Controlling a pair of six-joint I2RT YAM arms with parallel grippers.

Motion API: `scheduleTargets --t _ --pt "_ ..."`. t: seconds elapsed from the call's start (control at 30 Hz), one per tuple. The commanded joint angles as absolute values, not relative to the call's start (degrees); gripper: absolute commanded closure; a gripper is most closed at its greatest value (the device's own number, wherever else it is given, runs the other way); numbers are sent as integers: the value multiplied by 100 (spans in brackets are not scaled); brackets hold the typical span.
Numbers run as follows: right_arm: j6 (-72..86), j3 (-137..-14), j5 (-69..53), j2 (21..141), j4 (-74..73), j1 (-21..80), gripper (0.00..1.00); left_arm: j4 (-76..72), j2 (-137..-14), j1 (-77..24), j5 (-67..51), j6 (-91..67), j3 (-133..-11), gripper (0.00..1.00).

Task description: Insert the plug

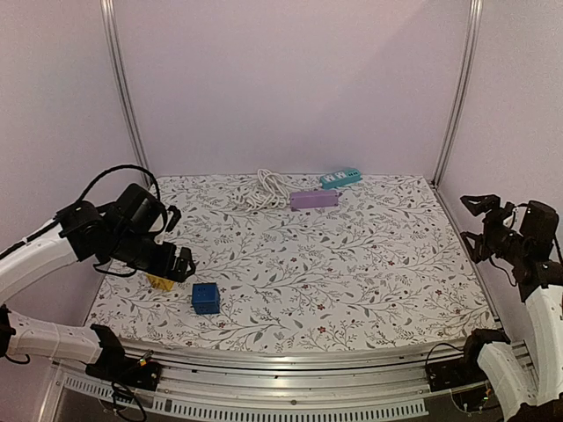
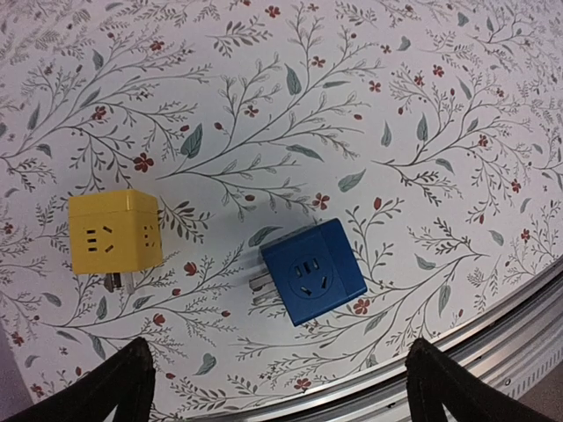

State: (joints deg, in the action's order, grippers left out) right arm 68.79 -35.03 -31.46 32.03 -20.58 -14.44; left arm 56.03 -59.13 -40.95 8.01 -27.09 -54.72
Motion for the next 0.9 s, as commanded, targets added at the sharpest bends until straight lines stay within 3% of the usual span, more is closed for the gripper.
scheduleTargets --t 0.0,0.37,0.87 --pt "7180 -3393 -2858 3219 -2499 -1477 1 5669 -5869 -4233 846 -2757 -5396 1" --pt "7075 -3935 -2718 4060 -3538 -1476 1 5703 -5731 -4324 987 -2840 -5404 1" --pt "6523 -4330 -3015 5457 -2753 -1064 1 6229 -5883 -4324 1712 -3275 -5730 1"
